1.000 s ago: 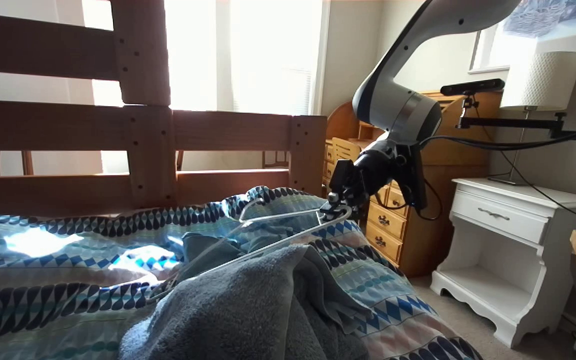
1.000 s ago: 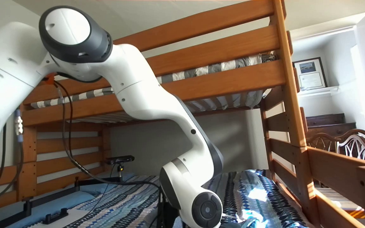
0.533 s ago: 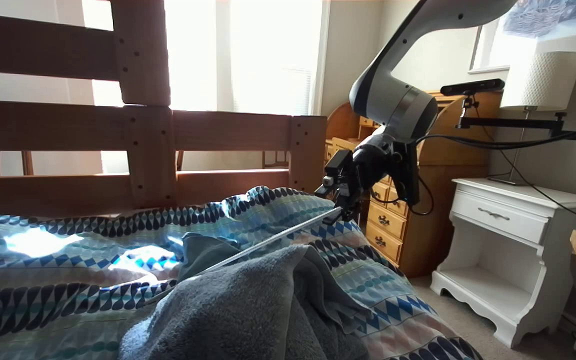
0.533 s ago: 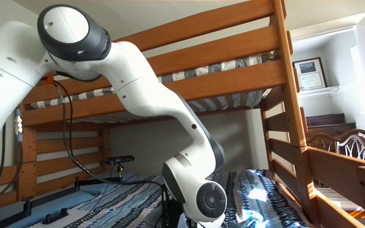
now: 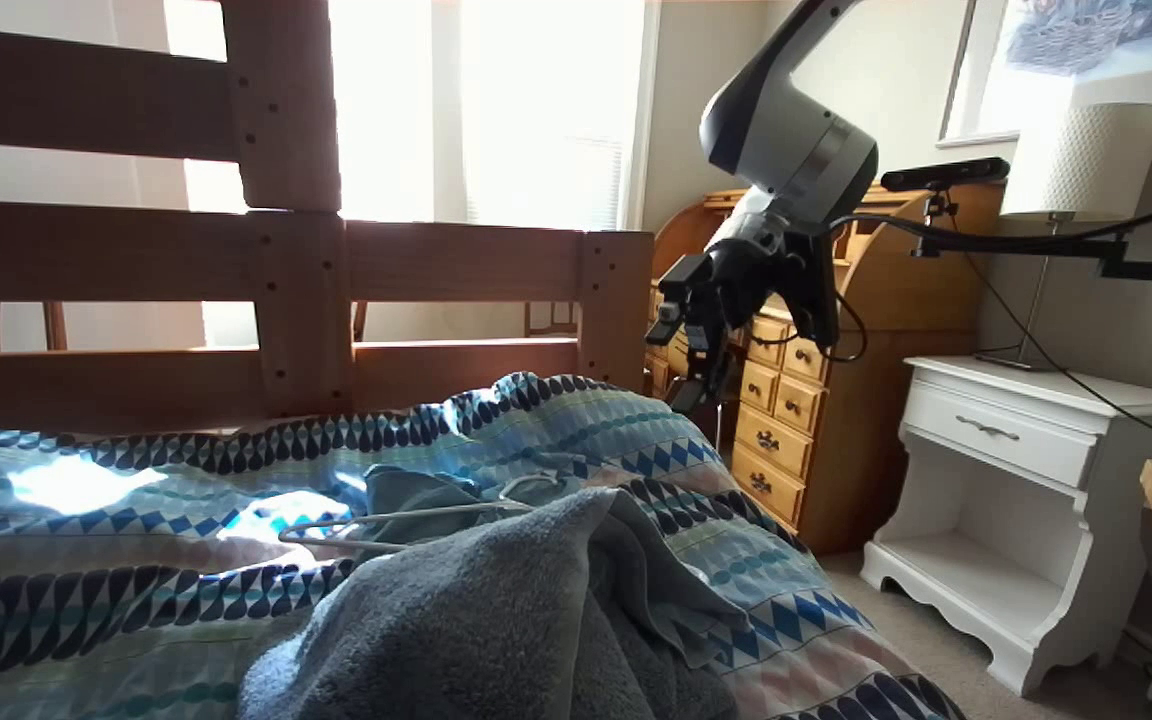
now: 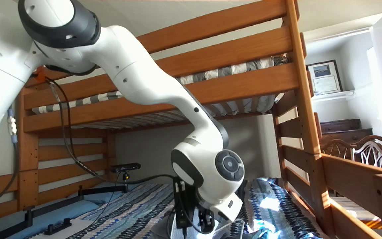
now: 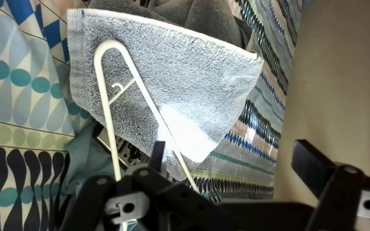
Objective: Put the white hanger on the bottom bed.
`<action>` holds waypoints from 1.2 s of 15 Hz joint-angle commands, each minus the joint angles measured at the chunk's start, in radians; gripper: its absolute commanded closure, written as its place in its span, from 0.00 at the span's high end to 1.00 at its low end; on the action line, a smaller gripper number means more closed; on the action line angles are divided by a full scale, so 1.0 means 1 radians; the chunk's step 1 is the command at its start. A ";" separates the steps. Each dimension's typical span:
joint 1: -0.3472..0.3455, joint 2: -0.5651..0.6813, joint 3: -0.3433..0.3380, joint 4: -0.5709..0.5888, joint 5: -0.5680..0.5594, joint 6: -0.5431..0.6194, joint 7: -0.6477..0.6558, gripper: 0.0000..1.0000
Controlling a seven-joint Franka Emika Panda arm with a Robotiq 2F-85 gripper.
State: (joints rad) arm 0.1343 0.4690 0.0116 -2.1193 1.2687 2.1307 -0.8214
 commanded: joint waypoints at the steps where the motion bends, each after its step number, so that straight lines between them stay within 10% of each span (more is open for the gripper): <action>1: 0.034 -0.136 0.021 -0.059 -0.130 0.096 0.083 1.00; 16: 0.046 -0.519 0.111 -0.105 -0.986 0.219 0.518 1.00; 18: 0.046 -0.478 0.111 -0.077 -0.927 0.228 0.486 1.00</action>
State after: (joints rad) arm 0.1959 -0.0098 0.1070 -2.1982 0.3412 2.3601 -0.3369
